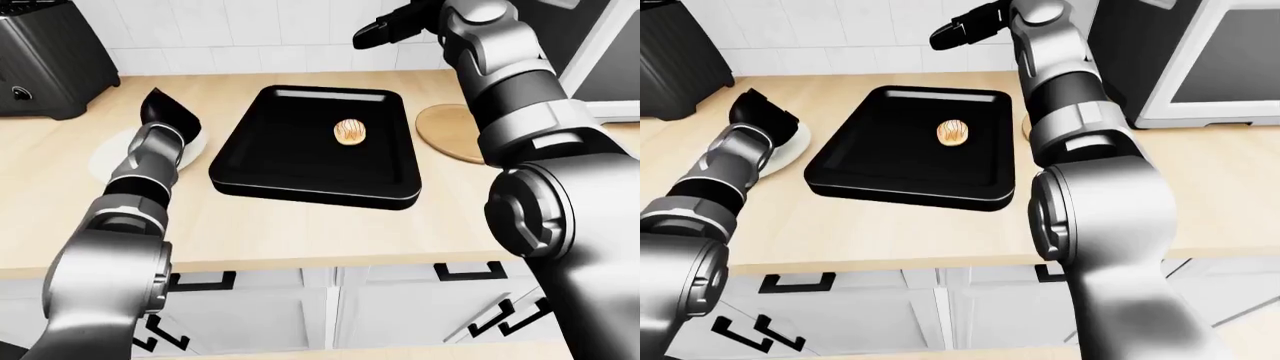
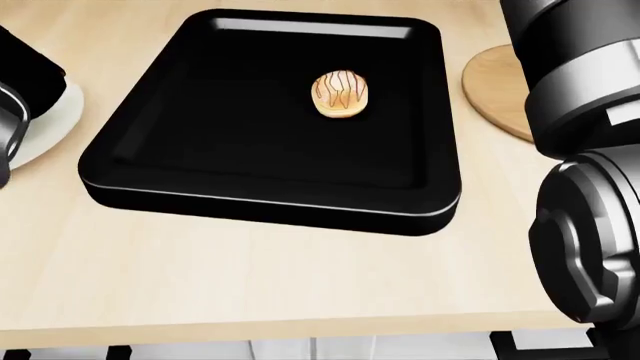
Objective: Move the dessert items from the plate to the tray.
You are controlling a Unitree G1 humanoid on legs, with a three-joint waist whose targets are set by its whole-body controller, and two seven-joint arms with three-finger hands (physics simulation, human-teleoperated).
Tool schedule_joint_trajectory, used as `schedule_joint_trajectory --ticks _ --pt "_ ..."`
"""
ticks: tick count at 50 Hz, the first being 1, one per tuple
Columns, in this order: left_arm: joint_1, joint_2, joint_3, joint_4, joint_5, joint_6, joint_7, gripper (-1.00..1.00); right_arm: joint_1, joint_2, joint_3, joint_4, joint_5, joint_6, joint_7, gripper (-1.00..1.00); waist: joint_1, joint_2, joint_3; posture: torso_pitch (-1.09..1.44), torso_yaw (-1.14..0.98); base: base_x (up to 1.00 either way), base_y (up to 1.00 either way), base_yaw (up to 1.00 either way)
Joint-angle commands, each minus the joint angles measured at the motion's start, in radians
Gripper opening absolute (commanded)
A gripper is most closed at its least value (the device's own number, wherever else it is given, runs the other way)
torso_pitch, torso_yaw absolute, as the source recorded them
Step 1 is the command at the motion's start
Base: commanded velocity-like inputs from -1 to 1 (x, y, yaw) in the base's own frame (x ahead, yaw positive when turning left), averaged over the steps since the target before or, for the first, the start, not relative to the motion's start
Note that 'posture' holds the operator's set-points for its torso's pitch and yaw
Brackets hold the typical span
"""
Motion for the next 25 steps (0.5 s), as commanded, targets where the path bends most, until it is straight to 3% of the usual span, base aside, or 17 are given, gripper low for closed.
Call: schedule_joint_trajectory --ticks 1,11,12,25 --pt "-0.043 0.014 -0.004 -0.038 0.001 0.026 0.012 0.25 -0.042 -0.010 -0.003 -0.039 0.002 -0.027 -0.005 1.00 0.000 0.005 -0.035 0.00 0.00 0.00 0.00 0.00" --pt "-0.043 0.014 -0.016 -0.036 0.001 0.024 0.010 0.14 -0.043 -0.012 -0.004 -0.039 0.004 -0.026 -0.002 1.00 0.001 0.004 -0.035 0.00 0.00 0.00 0.00 0.00" --pt "-0.042 0.013 -0.016 -0.036 0.001 0.024 0.009 -0.01 -0.044 -0.013 -0.005 -0.038 0.005 -0.026 -0.002 1.00 0.001 0.004 -0.035 0.00 0.00 0.00 0.00 0.00" --pt "-0.040 0.012 -0.024 -0.037 0.001 0.033 0.003 -0.16 -0.044 -0.012 -0.004 -0.040 0.006 -0.025 -0.002 1.00 0.000 0.005 -0.037 0.00 0.00 0.00 0.00 0.00"
